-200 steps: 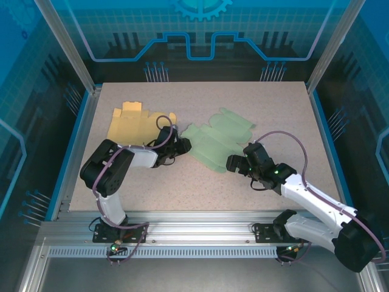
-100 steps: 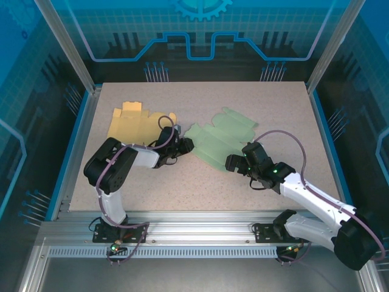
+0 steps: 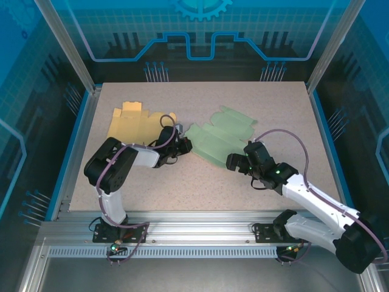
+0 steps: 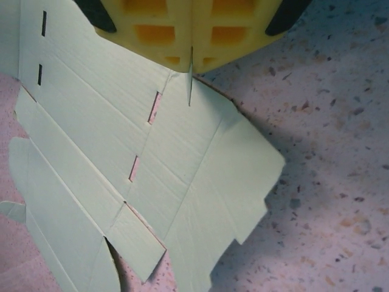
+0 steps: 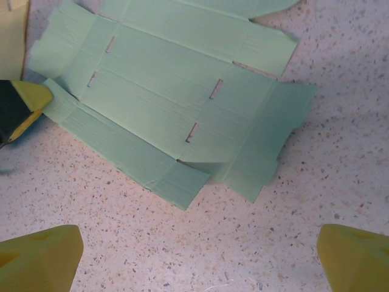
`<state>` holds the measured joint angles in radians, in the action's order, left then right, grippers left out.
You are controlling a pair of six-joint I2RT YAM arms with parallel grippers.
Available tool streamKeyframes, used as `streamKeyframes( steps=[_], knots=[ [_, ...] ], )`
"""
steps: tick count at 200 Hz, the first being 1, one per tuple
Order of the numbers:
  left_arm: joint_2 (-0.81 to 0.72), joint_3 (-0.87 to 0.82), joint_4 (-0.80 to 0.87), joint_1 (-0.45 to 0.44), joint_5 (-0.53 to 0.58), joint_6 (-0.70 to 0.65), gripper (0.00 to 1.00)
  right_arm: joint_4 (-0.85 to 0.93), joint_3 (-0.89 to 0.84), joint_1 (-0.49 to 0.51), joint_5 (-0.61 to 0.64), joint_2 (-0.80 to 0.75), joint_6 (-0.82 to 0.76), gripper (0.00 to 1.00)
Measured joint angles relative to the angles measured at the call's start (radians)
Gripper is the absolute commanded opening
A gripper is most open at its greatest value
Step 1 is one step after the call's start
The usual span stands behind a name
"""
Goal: Fold the paper box
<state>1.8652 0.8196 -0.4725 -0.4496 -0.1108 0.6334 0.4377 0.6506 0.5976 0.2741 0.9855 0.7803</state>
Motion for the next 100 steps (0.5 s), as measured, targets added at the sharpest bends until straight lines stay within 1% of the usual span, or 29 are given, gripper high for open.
streamKeyframes(
  steps=[23, 50, 61, 77, 100],
  knots=[
    [-0.039, 0.024, 0.053, 0.000, 0.000, -0.086, 0.00, 0.005, 0.035, 0.000, 0.004, -0.016, -0.067, 1.00],
    [-0.163, 0.074, 0.145, 0.000, -0.025, -0.243, 0.00, 0.006, 0.114, 0.000, 0.003, -0.017, -0.185, 1.00],
    [-0.224, 0.109, 0.188, 0.000, -0.043, -0.322, 0.00, 0.003, 0.150, 0.000, -0.006, -0.019, -0.246, 0.96],
    [-0.322, 0.167, 0.253, 0.000, -0.078, -0.444, 0.00, 0.002, 0.206, 0.000, -0.033, -0.027, -0.324, 0.88],
    [-0.443, 0.248, 0.342, 0.000, -0.129, -0.627, 0.00, 0.006, 0.325, 0.000, -0.092, -0.035, -0.451, 0.89]
  ],
)
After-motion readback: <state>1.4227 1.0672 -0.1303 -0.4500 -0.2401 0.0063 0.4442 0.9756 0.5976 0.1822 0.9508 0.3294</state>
